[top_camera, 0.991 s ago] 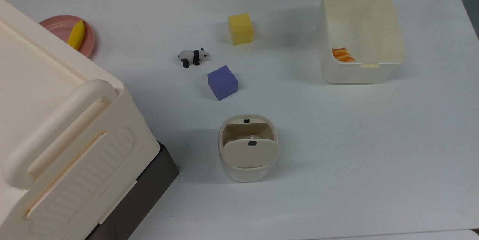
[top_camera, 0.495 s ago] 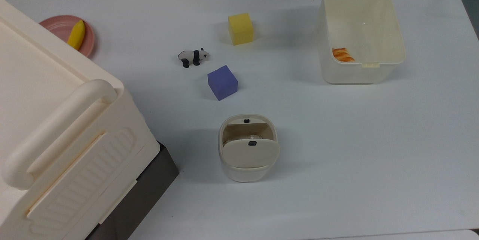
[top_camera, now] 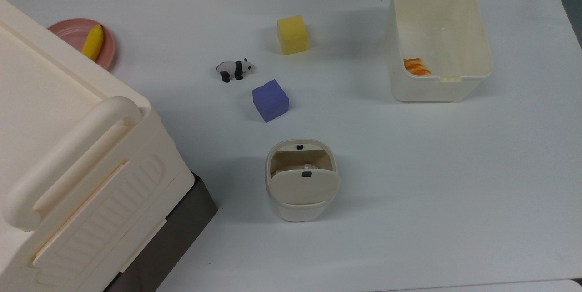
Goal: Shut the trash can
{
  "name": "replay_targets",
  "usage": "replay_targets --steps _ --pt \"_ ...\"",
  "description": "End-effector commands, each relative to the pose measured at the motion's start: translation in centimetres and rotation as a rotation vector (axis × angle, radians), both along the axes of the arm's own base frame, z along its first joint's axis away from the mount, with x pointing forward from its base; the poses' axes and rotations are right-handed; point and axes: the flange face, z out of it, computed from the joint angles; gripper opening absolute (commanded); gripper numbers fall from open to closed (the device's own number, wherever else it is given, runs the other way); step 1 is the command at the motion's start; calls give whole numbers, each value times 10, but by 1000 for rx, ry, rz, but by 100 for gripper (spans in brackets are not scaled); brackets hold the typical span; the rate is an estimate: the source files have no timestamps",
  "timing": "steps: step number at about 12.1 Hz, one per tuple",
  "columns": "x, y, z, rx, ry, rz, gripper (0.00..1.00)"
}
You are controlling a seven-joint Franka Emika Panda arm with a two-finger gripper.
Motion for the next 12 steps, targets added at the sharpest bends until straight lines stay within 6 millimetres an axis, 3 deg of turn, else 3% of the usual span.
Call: replay_targets --steps 1,5,12 --pt "-7 -1 2 9 12 5 100" --pt "-9 8 1 12 17 18 100" --pt "-8 6 -3 12 24 14 100"
